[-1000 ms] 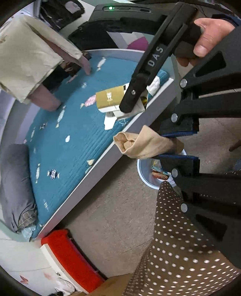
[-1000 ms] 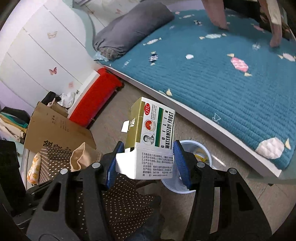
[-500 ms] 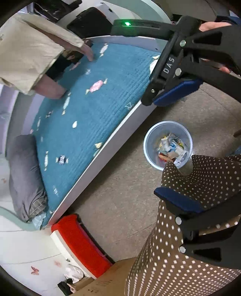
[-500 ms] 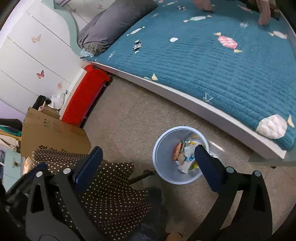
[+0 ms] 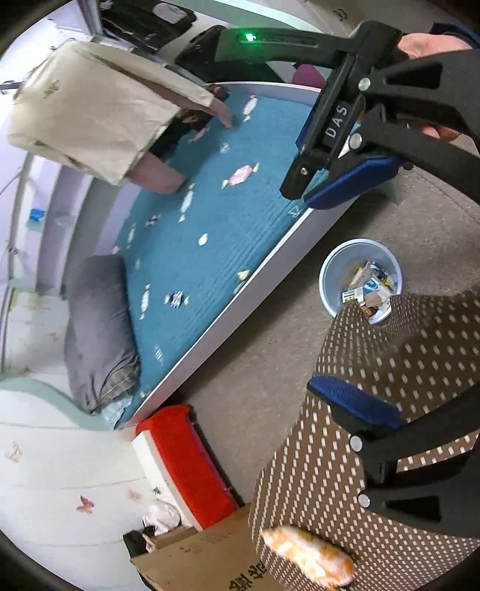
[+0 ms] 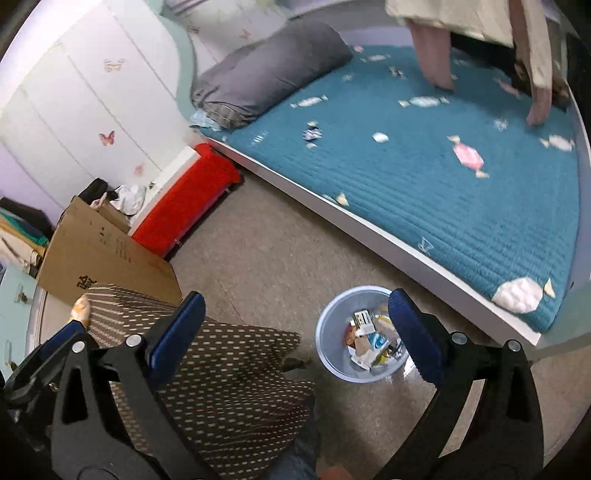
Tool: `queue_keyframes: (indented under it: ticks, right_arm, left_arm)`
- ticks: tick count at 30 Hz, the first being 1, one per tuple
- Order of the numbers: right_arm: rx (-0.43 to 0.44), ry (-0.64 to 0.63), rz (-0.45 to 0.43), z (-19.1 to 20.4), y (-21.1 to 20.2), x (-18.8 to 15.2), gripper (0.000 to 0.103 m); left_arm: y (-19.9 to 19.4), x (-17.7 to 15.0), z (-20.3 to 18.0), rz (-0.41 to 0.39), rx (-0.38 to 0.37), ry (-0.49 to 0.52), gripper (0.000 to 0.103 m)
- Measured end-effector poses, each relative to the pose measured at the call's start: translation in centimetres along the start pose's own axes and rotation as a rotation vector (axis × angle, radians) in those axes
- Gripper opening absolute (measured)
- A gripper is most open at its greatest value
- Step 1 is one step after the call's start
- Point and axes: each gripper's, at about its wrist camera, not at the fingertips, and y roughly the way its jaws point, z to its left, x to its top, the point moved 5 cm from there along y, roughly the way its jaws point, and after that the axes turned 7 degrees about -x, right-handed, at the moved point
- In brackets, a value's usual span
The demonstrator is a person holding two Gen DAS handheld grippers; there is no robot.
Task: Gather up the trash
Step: 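Move both tools back over the table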
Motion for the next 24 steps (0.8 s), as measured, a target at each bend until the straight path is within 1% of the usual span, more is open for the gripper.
queue_keyframes:
  ticks: [6,13,19,24]
  right_arm:
    - [0.050,-0.074,-0.042,5.1,-3.2,-0.3,0.097]
    - [0.110,-0.165,-0.067,11.5,-5.8,-1.4,0.097]
    - [0.161,-0.251,-0.070,16.9,-6.9,-3.2,0.097]
    - [0.194,-0.312,-0.053,21.3,-6.9,-4.9,0.097]
  left_arm:
    - [-4.9,-0.8,3.1,-0.066,0.045,-0.028,0.090]
    - [-9.8,-2.3,7.3,-0.127,0.069,-0.091,0.090]
    - [-13.4,-4.2,11.5,-0.182,0.125,-0.149,0.091]
    - [-15.6,-5.9,15.5,-0.203,0.173,-0.195,0.091]
